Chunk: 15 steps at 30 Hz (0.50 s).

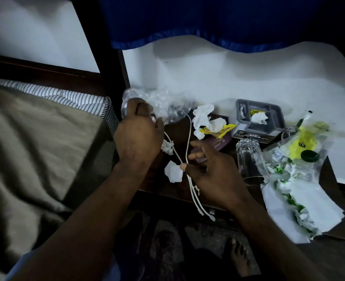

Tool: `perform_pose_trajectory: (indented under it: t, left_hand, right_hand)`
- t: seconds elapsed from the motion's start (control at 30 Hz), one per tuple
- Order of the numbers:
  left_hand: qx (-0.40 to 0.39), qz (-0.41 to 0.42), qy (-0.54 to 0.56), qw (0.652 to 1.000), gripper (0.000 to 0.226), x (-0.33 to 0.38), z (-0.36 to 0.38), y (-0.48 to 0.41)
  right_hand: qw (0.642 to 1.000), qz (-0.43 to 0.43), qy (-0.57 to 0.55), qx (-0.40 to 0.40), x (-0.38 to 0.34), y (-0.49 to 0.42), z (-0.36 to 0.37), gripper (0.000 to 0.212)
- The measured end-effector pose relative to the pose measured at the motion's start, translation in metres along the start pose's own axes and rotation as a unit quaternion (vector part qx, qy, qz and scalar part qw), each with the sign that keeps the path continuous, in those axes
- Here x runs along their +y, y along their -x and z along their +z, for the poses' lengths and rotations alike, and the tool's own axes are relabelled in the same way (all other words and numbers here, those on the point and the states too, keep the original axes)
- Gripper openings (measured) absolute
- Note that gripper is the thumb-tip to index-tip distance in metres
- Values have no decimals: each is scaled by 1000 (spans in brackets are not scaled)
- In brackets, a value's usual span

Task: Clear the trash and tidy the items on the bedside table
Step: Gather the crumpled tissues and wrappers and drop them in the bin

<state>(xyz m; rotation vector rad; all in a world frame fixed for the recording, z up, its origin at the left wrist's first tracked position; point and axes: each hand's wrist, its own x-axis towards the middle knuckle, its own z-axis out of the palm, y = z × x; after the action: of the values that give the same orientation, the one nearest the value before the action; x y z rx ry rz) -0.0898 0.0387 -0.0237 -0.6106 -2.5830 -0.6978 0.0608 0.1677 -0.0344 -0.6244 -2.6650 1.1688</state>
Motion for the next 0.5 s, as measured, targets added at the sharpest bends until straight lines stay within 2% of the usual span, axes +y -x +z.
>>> perform_pose_trajectory:
  t: [0.13,0.27,0.33,0.5]
  left_hand:
    - [98,-21,93,991,37,8,-7,-3]
    - [101,-88,208,969,50,17,-10,-2]
    - [81,-85,274,954,50,19,-11,-2]
    - [-56,-51,395,916,28,25,3,7]
  right_hand:
    - [1000,-15,-11,23,0,0,-5,59]
    - [997,-20,-44,62,1,-3,-7,56]
    - [993,-8,-83,81,2,-4,-8,60]
    - [977,13,-169,131,-5,-6,-16,82]
